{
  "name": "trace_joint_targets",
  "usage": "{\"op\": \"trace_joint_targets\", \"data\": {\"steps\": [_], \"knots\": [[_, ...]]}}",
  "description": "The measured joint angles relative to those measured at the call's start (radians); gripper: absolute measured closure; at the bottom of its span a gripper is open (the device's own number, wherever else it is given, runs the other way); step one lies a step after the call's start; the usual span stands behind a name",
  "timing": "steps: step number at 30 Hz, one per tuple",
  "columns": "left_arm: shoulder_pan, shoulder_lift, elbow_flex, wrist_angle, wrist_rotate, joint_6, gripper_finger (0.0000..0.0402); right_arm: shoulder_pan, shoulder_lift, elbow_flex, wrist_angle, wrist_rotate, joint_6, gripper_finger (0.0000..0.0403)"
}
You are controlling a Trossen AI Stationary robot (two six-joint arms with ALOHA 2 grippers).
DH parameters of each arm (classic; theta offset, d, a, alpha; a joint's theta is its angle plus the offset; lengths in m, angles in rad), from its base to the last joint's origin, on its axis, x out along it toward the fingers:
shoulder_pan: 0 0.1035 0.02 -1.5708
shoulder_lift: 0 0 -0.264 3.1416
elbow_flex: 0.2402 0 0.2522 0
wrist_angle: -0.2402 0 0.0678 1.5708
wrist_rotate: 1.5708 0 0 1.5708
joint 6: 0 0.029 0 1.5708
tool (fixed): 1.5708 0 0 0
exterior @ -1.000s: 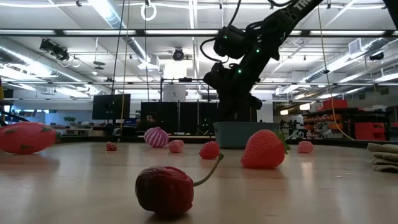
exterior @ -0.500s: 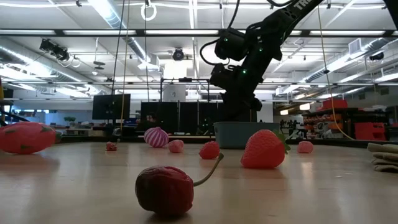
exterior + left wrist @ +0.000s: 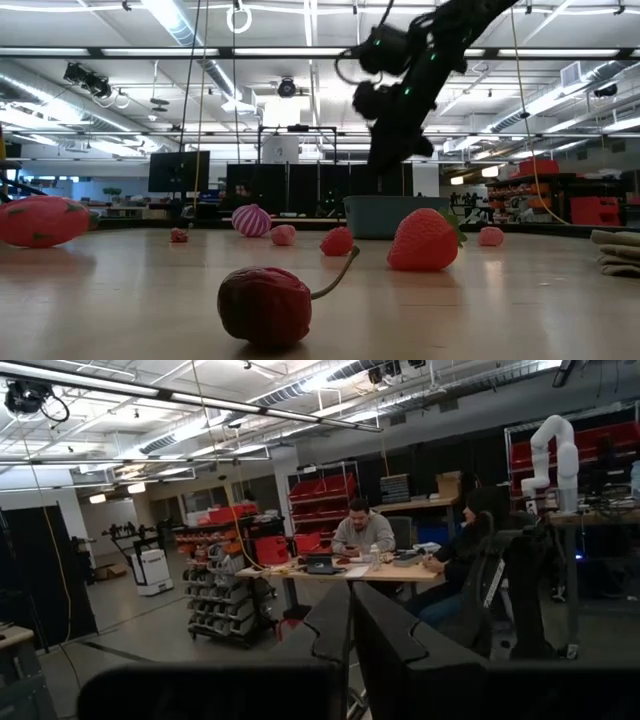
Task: Pick and placing Produce into tupperware
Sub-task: Put the right peach in the bin
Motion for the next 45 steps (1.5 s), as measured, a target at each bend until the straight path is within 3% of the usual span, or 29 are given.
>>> {"op": "trace_joint_targets", "data": {"steps": [7, 10, 15, 21, 27, 36, 45], "knots": [[0.0, 0.0, 0.0, -0.003, 0.0, 0.0, 0.0389, 0.023, -0.285, 0.0, -0.248, -0.114, 0.03, 0.0329], [0.0, 0.0, 0.0, -0.003, 0.0, 0.001, 0.0388, 0.079, -0.401, 0.0, -0.31, -0.129, -0.033, 0.0329], [0.0, 0.0, 0.0, -0.003, 0.0, 0.001, 0.038, 0.178, -0.558, 0.0, -0.307, -0.071, -0.091, 0.033], [0.0, 0.0, 0.0, -0.004, 0.0, 0.002, 0.0385, 0.243, -0.631, 0.0, -0.285, -0.068, -0.071, 0.033], [0.0, 0.0, 0.0, -0.005, 0.0, 0.002, 0.0391, 0.272, -0.567, 0.0, -0.323, -0.098, 0.003, 0.0311], [0.0, 0.0, 0.0, -0.007, 0.0, 0.002, 0.0378, 0.29, -0.324, -0.007, -0.559, -0.142, 0.069, 0.0219], [0.0, 0.0, 0.0, -0.024, 0.0, 0.001, 0.0389, 0.311, -0.094, -0.146, -0.454, -0.139, 0.19, 0.0188]]}}
